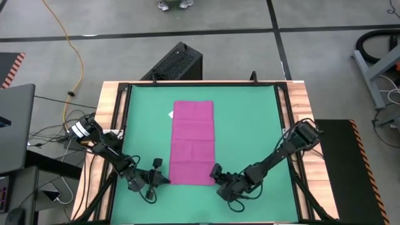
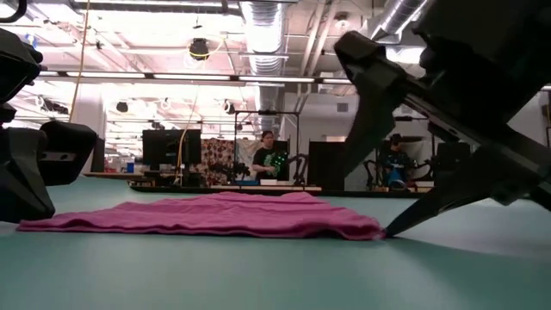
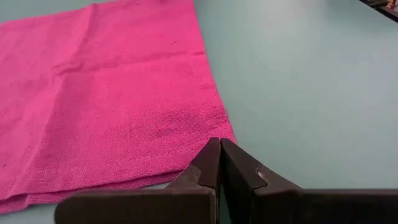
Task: Roll towel into tight, uniform cylinder
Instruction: Roll the pink towel
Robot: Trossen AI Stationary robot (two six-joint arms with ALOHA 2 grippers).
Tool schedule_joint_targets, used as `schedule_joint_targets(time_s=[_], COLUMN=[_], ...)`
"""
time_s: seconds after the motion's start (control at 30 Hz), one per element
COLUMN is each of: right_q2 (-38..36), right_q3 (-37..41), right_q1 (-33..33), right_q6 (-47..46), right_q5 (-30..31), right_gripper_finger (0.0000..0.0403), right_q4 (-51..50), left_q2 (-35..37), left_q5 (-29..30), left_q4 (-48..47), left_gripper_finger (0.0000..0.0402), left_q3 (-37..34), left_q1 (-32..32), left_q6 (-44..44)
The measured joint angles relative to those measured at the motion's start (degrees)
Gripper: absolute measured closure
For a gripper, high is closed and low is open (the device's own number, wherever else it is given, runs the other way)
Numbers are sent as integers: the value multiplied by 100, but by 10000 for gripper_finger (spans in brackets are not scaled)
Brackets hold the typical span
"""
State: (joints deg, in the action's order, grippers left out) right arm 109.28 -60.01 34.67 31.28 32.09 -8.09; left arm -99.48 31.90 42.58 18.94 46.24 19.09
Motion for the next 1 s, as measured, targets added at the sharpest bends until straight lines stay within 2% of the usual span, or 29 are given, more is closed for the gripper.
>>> schedule_joint_targets(time_s=[0.23,0.47,1.0], right_q2=[-14,-9,159], right_q3=[17,26,13], right_q1=[186,-14,-159], right_q6=[162,516,602], right_q5=[301,154,-309], right_gripper_finger=[138,138,138], right_q4=[-36,386,875], left_q2=[0,0,1], left_q5=[2,-4,-11], left_q4=[-63,-63,-67], left_gripper_finger=[401,401,401], left_q3=[0,0,0], left_q1=[-5,-15,-15], left_q6=[-34,9,-52])
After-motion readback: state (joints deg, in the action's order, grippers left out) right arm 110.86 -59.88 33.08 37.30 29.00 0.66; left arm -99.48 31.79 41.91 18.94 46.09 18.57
